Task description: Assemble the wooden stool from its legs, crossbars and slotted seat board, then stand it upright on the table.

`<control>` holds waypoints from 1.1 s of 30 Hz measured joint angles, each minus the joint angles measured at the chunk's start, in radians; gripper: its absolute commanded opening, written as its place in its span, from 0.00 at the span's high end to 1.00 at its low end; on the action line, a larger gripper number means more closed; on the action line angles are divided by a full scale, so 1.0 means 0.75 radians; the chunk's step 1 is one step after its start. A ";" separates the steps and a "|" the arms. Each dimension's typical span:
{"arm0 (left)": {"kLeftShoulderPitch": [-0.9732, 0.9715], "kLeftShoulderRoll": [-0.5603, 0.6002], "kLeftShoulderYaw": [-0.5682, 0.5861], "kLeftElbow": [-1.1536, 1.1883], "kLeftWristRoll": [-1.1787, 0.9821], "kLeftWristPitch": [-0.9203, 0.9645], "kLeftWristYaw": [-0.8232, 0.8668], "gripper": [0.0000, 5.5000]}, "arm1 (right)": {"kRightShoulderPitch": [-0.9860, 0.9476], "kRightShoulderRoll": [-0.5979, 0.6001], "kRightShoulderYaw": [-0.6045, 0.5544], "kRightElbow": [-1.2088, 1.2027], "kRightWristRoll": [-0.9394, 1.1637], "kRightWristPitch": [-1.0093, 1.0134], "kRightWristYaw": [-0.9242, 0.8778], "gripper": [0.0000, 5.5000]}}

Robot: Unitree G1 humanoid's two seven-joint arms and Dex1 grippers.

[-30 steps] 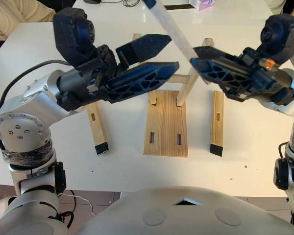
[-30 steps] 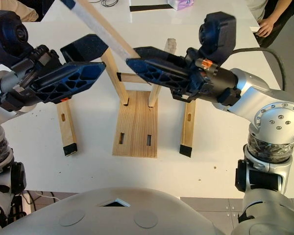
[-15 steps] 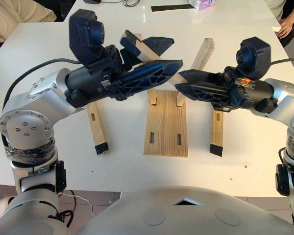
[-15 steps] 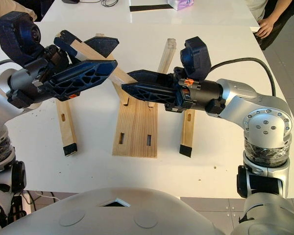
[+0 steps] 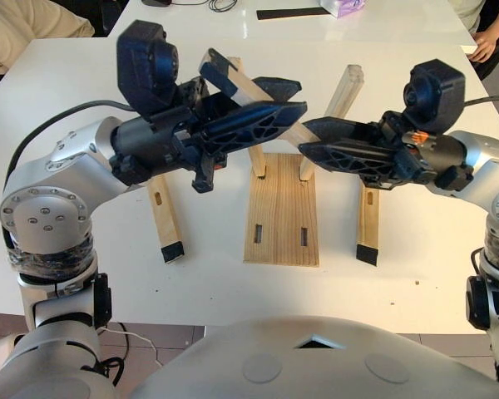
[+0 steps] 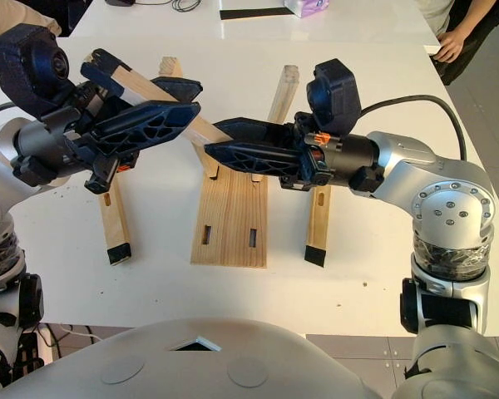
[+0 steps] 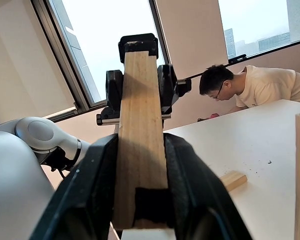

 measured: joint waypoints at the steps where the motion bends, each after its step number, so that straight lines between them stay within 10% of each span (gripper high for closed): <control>1: 0.000 0.000 0.000 0.004 0.011 -0.002 -0.012 0.76 | -0.003 0.000 0.000 0.000 -0.007 0.000 0.000 0.76; 11: 0.004 0.085 0.042 0.093 0.123 0.018 -0.101 0.76 | 0.071 -0.003 0.020 -0.029 -0.311 -0.082 0.004 0.59; 19: 0.139 0.506 0.210 0.267 0.418 0.038 -0.572 0.76 | 0.466 -0.028 -0.153 -0.199 -0.486 -0.213 -0.075 0.59; 24: 0.235 0.675 0.096 0.617 0.933 -0.346 -0.913 0.76 | 0.667 0.001 -0.236 -0.448 -0.492 -0.271 -0.207 0.59; 33: 0.216 0.481 -0.107 1.149 1.390 -1.049 -1.212 0.76 | 0.651 0.048 -0.200 -0.437 -0.573 -0.343 -0.332 0.59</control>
